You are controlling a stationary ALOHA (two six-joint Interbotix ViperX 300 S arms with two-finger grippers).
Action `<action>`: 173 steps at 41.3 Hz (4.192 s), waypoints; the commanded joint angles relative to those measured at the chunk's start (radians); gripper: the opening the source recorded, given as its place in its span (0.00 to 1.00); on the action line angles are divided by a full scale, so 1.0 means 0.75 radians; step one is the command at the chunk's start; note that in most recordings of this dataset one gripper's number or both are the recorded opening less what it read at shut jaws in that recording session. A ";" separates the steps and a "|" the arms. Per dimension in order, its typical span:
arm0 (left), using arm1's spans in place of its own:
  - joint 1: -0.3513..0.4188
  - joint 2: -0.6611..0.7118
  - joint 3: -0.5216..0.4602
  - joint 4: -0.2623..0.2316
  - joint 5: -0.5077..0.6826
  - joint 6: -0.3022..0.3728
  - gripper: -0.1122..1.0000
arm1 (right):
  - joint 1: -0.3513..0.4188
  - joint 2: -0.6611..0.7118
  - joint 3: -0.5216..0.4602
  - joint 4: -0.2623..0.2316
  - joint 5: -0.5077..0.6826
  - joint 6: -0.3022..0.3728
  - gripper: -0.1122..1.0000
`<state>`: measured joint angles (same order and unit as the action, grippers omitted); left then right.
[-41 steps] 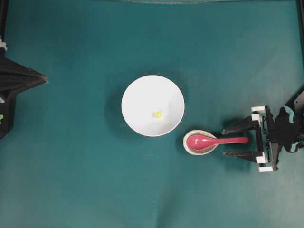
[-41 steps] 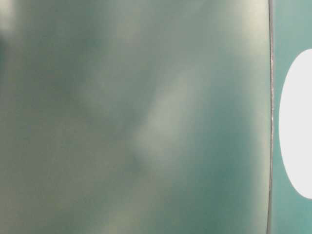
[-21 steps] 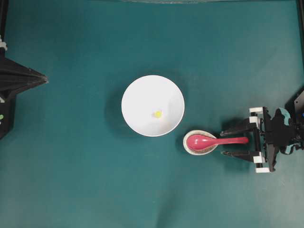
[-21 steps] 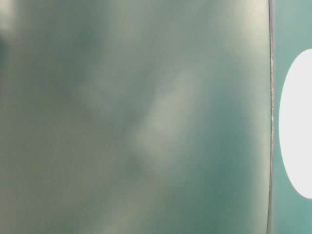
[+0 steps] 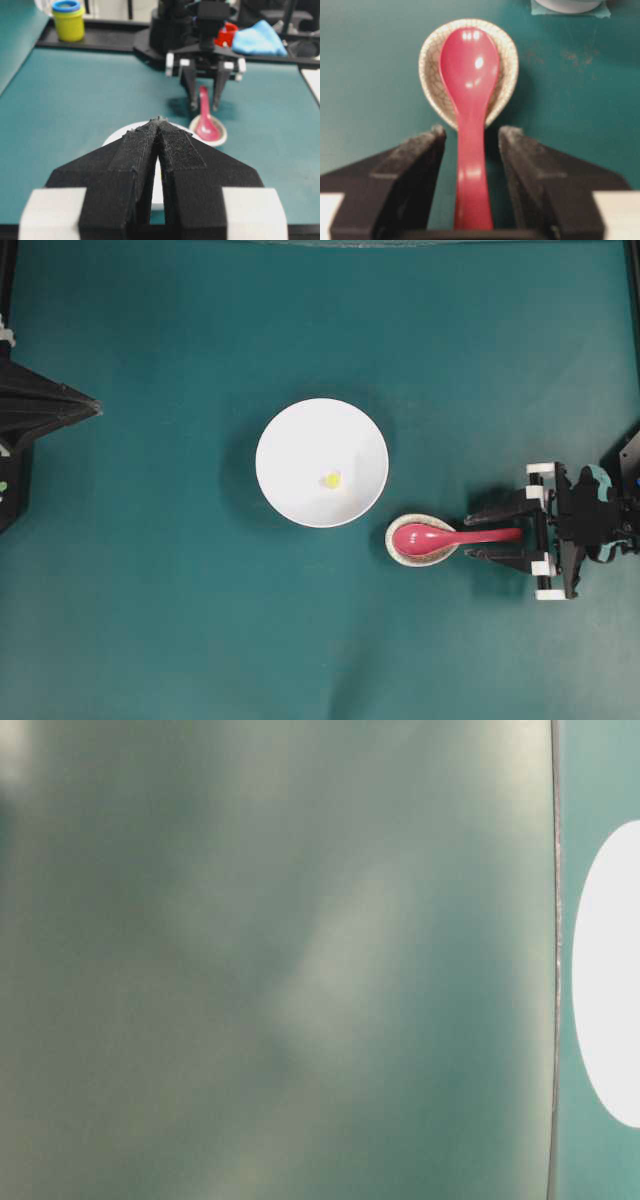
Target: Scoop the yellow hexagonal prism block from the bowl with a spoon using the right arm.
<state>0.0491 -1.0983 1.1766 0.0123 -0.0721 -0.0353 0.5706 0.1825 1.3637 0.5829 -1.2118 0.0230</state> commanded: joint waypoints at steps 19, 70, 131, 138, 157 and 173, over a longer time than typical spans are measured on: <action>0.002 0.016 -0.027 0.006 0.000 0.000 0.10 | 0.006 -0.014 -0.010 0.000 0.000 -0.031 0.50; 0.002 0.020 -0.027 0.006 0.055 0.000 0.10 | -0.268 -0.722 -0.223 0.000 0.832 -0.337 0.33; 0.002 0.020 -0.027 0.004 0.047 -0.002 0.10 | -0.949 -0.446 -1.227 -0.182 2.620 -0.333 0.33; 0.002 0.020 -0.027 0.004 0.047 0.000 0.10 | -0.949 -0.387 -1.311 -0.247 2.720 -0.233 0.33; 0.002 0.020 -0.027 0.004 0.047 0.000 0.10 | -0.949 -0.315 -1.397 -0.405 2.847 -0.065 0.33; 0.002 0.020 -0.027 0.006 0.049 0.000 0.10 | -0.949 -0.280 -1.397 -0.405 2.886 -0.063 0.33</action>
<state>0.0491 -1.0953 1.1766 0.0138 -0.0307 -0.0368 -0.1396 -0.0153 0.3405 0.2807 0.9511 -0.0261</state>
